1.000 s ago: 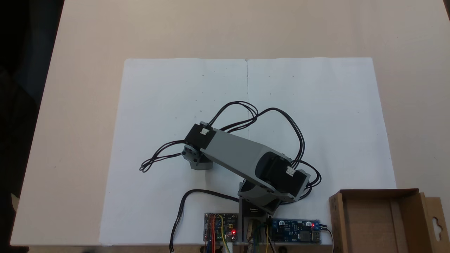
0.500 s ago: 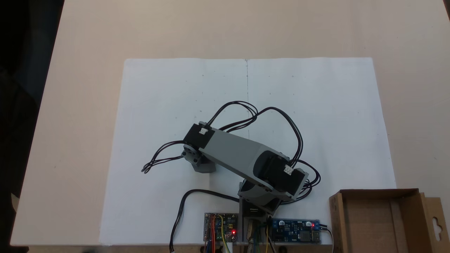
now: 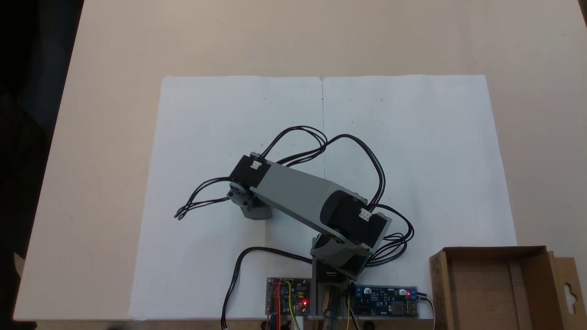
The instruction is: Grasp a green dice and put it in the bin.
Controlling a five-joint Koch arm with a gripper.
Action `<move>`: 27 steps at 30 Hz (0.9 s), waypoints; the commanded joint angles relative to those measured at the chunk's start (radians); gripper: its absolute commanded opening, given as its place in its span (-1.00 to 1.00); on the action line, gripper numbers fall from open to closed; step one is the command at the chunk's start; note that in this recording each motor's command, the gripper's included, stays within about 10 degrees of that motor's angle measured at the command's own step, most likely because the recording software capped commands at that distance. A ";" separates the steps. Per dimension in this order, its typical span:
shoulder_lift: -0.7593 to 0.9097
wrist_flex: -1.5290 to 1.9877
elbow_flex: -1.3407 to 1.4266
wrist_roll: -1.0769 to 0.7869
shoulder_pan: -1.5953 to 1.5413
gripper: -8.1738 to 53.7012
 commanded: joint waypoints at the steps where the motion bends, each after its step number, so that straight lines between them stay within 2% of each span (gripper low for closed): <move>1: -0.008 0.021 -0.043 0.069 -0.002 0.50; 9: -0.081 -0.012 -0.046 0.067 -0.002 0.50; 27: -0.100 -0.064 -0.046 0.066 -0.002 0.51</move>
